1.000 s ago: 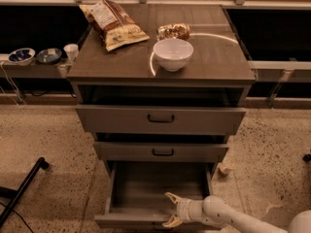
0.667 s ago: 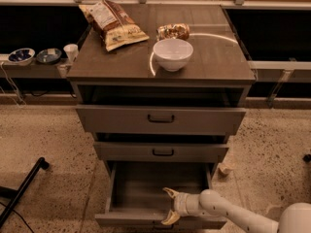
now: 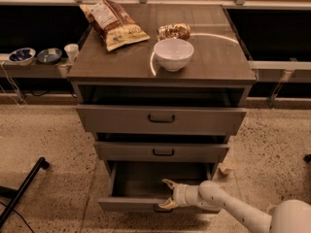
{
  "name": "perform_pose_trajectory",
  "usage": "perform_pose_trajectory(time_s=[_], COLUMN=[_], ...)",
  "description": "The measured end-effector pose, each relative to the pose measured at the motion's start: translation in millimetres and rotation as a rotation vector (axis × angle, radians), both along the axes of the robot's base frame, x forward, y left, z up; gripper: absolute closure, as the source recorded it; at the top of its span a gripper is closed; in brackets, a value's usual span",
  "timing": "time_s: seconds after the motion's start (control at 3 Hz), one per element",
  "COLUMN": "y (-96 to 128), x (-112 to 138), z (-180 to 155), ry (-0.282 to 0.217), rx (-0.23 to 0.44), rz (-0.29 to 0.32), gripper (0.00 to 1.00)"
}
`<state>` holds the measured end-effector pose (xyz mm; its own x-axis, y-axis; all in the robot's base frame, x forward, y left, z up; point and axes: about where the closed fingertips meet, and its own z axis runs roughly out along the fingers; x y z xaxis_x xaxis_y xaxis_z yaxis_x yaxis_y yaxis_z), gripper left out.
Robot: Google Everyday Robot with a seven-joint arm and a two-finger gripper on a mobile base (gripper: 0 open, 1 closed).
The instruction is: Close bottom drawer
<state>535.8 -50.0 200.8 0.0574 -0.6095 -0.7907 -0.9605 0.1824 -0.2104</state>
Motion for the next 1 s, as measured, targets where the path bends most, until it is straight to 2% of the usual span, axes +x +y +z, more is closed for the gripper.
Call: perform_pose_trajectory(time_s=[0.33,0.67,1.0], y=[-1.5,-6.4,-9.5], x=[-7.7,-35.7,-68.3], z=[3.0,11.5,11.9], ry=[0.015,0.027,0.053], rx=[0.019,0.045,0.050], rz=[0.022,0.049,0.071], gripper=[0.26,0.25,0.40])
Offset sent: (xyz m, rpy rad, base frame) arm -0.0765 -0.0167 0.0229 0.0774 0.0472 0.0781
